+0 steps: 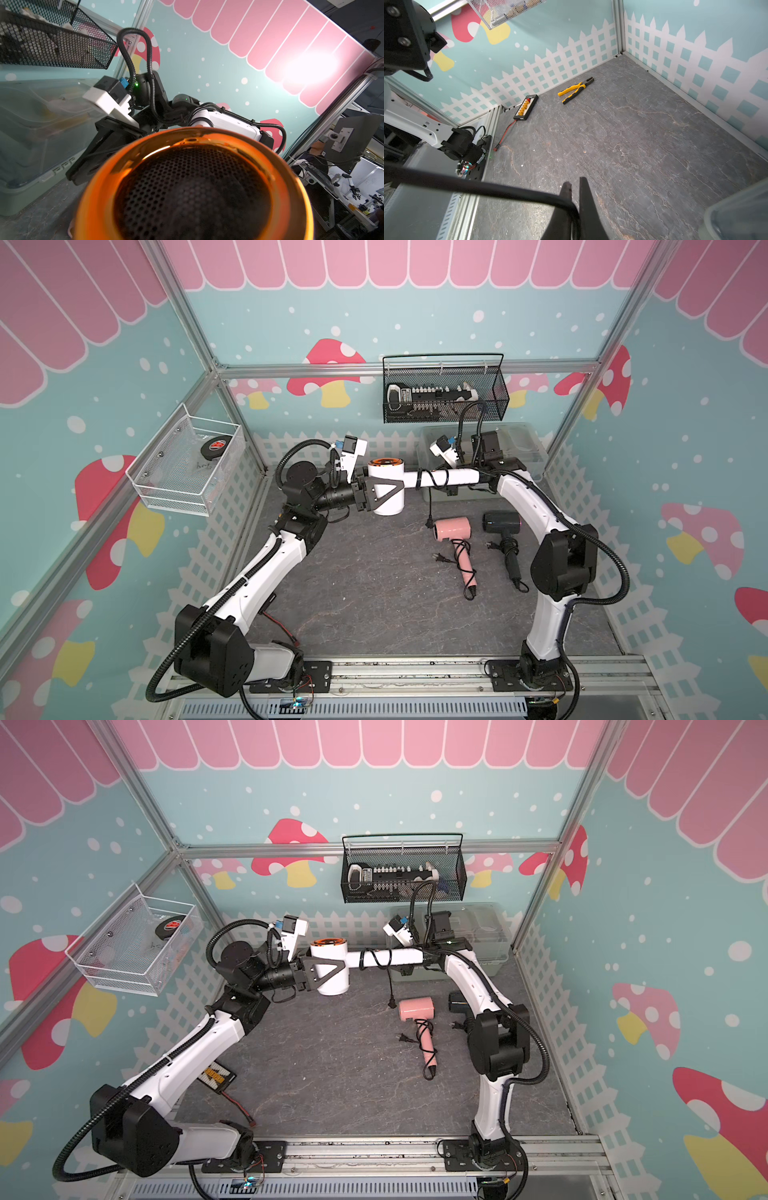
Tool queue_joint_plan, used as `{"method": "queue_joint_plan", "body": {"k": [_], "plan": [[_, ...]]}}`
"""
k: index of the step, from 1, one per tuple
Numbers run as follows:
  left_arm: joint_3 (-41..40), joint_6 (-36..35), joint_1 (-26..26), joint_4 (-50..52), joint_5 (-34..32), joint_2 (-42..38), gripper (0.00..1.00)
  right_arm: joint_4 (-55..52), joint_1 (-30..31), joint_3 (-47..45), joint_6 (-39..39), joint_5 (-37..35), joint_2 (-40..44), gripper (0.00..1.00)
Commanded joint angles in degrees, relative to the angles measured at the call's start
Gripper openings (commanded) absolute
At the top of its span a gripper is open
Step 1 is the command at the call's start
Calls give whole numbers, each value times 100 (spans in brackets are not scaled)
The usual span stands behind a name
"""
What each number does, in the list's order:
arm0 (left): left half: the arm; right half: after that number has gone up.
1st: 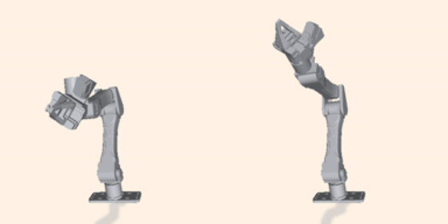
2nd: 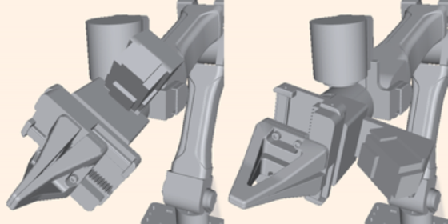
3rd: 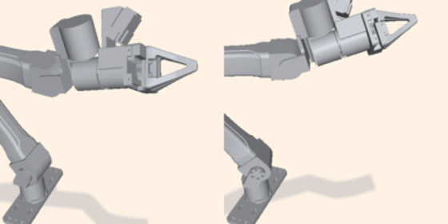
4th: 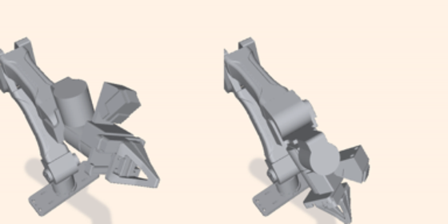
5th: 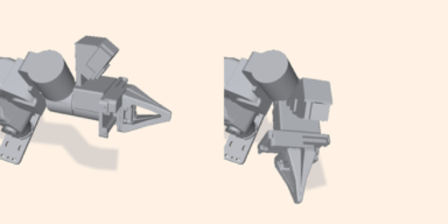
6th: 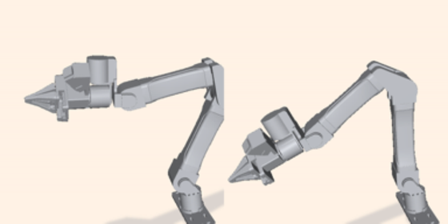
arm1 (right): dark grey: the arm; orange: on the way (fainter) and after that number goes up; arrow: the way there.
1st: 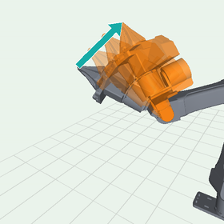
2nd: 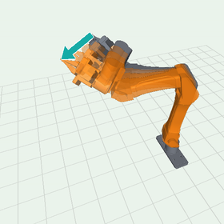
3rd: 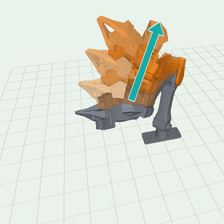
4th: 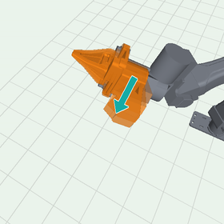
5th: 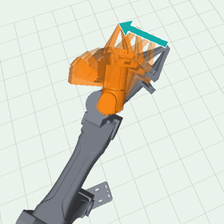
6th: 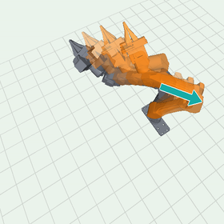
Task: Wrap the cord around the hair dryer
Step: Wrap the power cord around the hair dryer.
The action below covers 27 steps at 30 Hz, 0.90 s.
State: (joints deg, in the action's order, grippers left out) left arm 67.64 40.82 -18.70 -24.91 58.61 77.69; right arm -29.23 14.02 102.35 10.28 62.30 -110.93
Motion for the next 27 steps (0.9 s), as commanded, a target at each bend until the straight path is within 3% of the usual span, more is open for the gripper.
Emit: {"method": "queue_joint_plan", "body": {"k": [1, 12, 27], "plan": [[606, 270, 119, -1347, 78, -172, 0, 841, -136, -455, -598, 5, 144, 9], [977, 778, 436, -1908, -96, -20, 0, 2018, -128, -1631, -1146, 124, 314, 9], [1033, 1132, 792, -2317, -448, 84, 0, 2094, -32, -2068, -1064, 63, 257, 8]]}}
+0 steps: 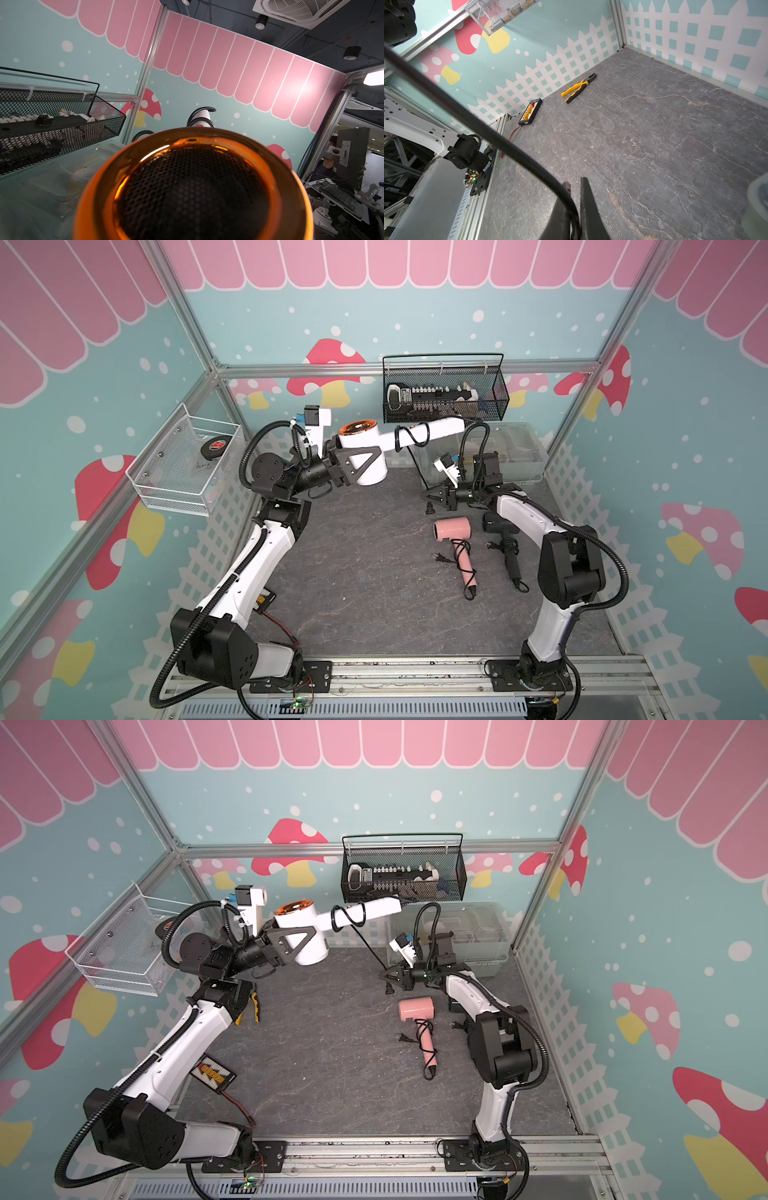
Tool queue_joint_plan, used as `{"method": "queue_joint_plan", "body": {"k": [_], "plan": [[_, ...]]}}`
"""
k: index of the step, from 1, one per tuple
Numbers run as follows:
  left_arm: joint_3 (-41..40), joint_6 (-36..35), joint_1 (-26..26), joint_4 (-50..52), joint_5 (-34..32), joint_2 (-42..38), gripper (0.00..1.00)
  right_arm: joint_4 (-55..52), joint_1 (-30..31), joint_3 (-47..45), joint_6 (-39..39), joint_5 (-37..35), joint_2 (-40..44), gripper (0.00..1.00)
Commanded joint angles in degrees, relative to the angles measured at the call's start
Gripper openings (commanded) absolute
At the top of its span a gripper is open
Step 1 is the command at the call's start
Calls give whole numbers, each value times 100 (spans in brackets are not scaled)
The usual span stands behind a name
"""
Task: Wrap the cord around the hair dryer
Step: Wrap the power cord around the hair dryer.
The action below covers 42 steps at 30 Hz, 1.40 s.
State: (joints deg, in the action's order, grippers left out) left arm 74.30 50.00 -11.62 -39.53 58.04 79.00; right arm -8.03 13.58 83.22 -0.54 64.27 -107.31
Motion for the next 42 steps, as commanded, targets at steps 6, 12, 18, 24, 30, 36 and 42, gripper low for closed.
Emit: {"method": "queue_joint_plan", "body": {"k": [6, 12, 18, 24, 30, 36, 42], "plan": [[212, -33, 285, -474, -849, -123, 0, -72, 147, -398, 10, -333, 134, 0], [88, -1520, 361, 1517, -2044, -422, 0, -512, 646, -787, 264, -739, 886, 0], [506, -2918, 384, 3520, -2463, -274, 0, -2385, 1552, -314, 1200, -1702, 1685, 0], [526, -3701, 306, 4639, -2663, -192, 0, -4022, 2170, 1027, 1771, -2616, 2028, 0], [352, -4161, 22, 5395, -2610, -182, 0, -5219, 2288, 2709, 2370, -3527, 1835, 0], [-7, -4494, -464, 5837, -2407, -381, 0, -5684, 2283, 4118, 2970, -4926, 1328, 0], [-385, -4538, -826, 5904, -1666, -696, 0, -5983, 2244, 5320, 3540, -6228, 489, 0]]}}
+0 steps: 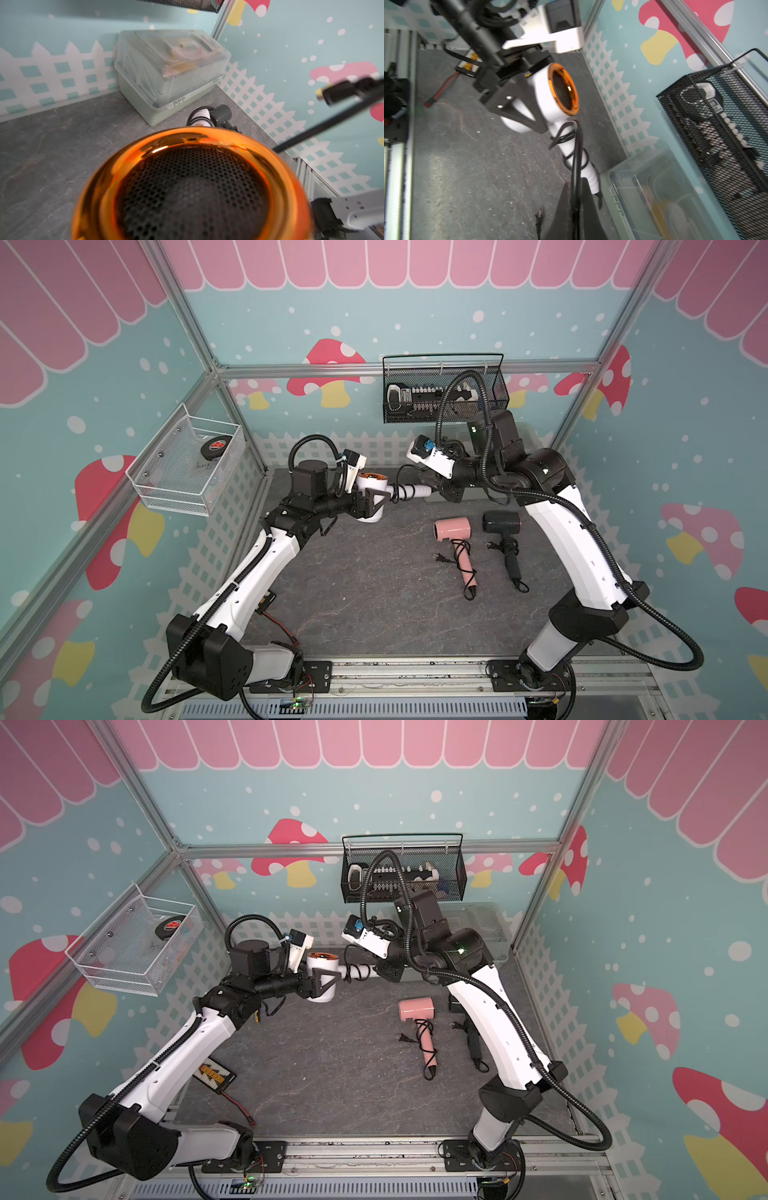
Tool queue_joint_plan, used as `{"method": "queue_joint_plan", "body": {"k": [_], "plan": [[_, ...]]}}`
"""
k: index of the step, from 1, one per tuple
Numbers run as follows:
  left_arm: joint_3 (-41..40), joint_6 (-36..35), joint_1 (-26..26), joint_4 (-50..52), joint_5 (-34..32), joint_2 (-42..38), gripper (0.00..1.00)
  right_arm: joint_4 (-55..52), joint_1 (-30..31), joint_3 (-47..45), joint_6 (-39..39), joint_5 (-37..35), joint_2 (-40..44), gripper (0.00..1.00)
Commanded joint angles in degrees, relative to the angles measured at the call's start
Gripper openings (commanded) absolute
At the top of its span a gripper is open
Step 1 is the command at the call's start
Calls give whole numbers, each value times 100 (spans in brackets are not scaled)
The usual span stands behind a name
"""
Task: Wrap the cord around the hair dryer
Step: Wrap the power cord around the hair dryer.
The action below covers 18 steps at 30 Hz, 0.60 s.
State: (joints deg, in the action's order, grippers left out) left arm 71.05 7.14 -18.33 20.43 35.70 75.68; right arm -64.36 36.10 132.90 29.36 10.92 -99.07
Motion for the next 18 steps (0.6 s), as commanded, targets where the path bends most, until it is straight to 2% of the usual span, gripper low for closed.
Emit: {"method": "queue_joint_plan", "body": {"k": [1, 4, 6, 9, 12, 18], "plan": [[-108, -298, -215, -83, 690, -417, 0, -351, -35, 453, 629, -975, -449, 0], [-310, -349, -367, -199, 1197, -582, 0, -351, -198, 706, 761, -892, -778, 0], [-554, -209, -407, -563, 1527, -729, 0, -349, -377, 852, 767, -574, -930, 0], [-888, 164, -435, -1202, 1882, -928, 0, -302, -768, 913, 735, 218, -1265, 0], [-994, 327, -435, -1422, 2130, -1062, 0, -245, -1275, 906, 629, 1049, -1530, 0], [-1146, 969, -426, -2419, 2276, -1248, 0, -90, -1862, 565, 413, 2677, -1951, 0]]}}
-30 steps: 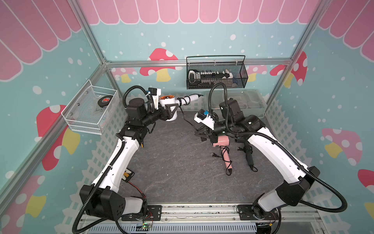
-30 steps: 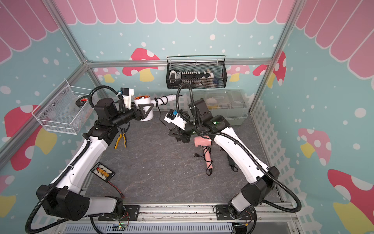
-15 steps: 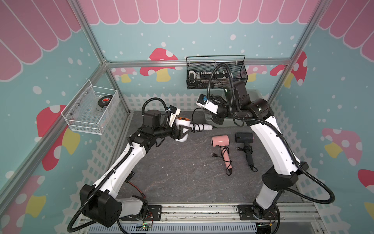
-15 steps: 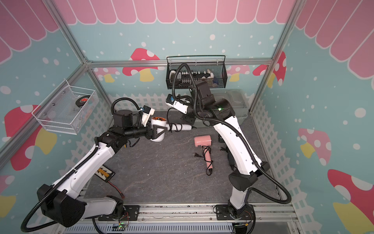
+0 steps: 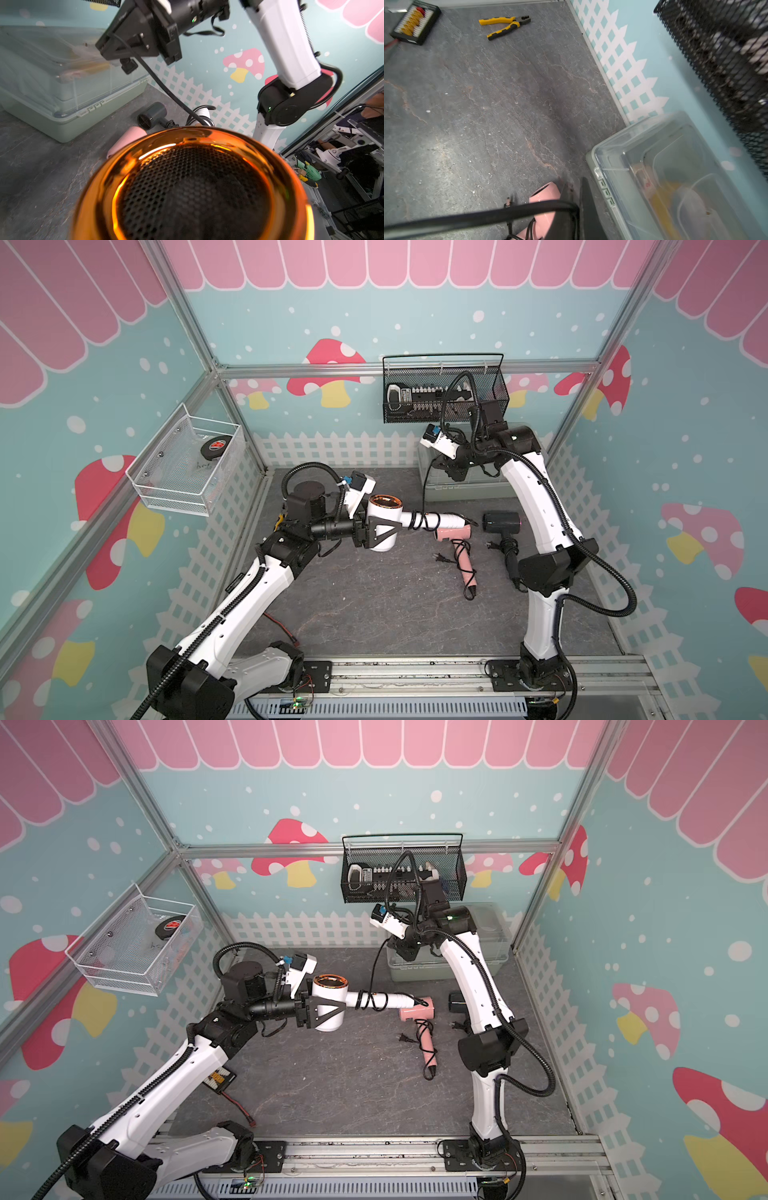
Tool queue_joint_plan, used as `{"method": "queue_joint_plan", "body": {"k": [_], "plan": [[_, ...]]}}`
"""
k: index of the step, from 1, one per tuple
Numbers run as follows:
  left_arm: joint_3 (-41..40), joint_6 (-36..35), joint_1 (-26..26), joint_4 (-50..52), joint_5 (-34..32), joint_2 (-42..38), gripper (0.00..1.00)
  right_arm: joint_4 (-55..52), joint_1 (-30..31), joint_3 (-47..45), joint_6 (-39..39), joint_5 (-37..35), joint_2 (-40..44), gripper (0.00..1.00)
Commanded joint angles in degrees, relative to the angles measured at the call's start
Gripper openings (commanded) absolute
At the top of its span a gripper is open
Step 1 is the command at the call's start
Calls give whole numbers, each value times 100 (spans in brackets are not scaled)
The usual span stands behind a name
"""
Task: Wrap the cord around the hair dryer
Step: Wrap the power cord around the hair dryer.
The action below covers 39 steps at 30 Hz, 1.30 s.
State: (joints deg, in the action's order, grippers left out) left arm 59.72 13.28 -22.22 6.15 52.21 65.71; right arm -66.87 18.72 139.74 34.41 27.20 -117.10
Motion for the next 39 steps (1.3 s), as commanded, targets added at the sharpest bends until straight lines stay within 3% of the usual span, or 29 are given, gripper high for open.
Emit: {"method": "queue_joint_plan", "body": {"k": [1, 7, 13, 23, 30, 39], "plan": [[-14, 429, -22, -1144, 624, -243, 0, 172, -157, -181, -111, 1190, -201, 0], [-30, 1250, 292, -2428, 711, -45, 0, 553, -407, -954, -329, 2028, -188, 0], [-192, 2300, 577, -3929, 733, 245, 0, 1922, -636, -2597, -1015, 2606, 442, 0], [-461, 3410, 831, -5574, 13, 733, 0, 5701, -658, -5474, -3630, 3246, 1504, 0], [-513, 3223, 833, -5314, -538, 838, 0, 6792, -431, -6649, -4425, 2907, 2075, 0], [-421, 2390, 833, -4075, -1357, 671, 0, 5585, 688, -7031, -3630, 1947, 2724, 0]]}}
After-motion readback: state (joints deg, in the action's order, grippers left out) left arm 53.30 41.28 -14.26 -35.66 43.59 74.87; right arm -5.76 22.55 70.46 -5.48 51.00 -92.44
